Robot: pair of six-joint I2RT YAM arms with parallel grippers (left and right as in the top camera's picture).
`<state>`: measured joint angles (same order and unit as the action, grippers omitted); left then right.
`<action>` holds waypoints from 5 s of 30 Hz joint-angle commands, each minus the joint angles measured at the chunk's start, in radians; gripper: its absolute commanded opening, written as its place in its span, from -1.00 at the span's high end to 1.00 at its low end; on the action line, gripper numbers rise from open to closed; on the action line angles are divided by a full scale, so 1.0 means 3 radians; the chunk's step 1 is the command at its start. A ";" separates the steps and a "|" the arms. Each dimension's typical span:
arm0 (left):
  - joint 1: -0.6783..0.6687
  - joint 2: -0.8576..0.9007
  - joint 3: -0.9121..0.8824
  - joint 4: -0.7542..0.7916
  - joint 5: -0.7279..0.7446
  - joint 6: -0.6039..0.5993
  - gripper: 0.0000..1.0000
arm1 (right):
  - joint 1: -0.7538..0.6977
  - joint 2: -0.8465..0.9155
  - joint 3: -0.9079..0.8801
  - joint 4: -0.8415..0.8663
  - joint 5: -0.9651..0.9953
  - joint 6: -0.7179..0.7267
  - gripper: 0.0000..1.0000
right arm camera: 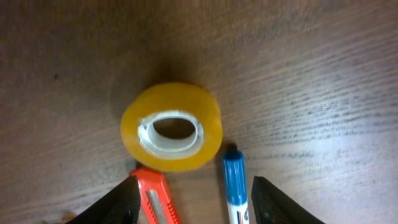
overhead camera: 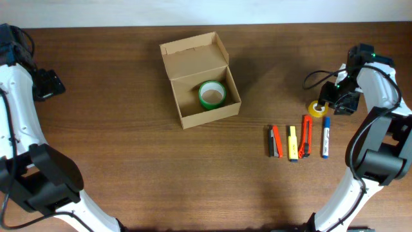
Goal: Pack container
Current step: 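Grasp the clear yellow tape roll with the right gripper, then carry the yellow tape into the box, inside the green roll, then release the yellow tape and move the right gripper to the stapler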
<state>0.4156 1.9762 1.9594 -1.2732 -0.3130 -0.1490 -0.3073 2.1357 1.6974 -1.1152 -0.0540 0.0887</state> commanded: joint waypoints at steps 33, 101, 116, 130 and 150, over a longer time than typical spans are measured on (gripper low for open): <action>0.0020 -0.0024 -0.0010 0.0006 0.0010 0.0053 -1.00 | -0.0177 0.0467 -0.0010 0.0217 0.0079 -0.0022 -0.17; 0.0020 -0.0023 -0.0010 0.0006 0.0010 0.0053 -1.00 | 0.2483 0.0848 0.2040 -0.0443 -0.0432 -0.0609 0.93; 0.0020 -0.0023 -0.0011 0.0006 0.0010 0.0053 -0.99 | 0.2396 0.1095 0.2037 -0.0287 -0.0287 -0.0608 0.92; 0.0020 -0.0024 -0.0011 0.0006 0.0010 0.0053 -1.00 | 0.2396 0.1095 0.2037 -0.0145 -0.0182 -0.0612 0.82; 0.0020 -0.0024 -0.0011 0.0006 0.0010 0.0053 -1.00 | 0.2408 0.0707 0.2092 -0.0671 0.0254 -0.0502 0.93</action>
<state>0.4156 1.9762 1.9594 -1.2732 -0.3130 -0.1490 0.4149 2.4481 2.3089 -1.3132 -0.0410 -0.0780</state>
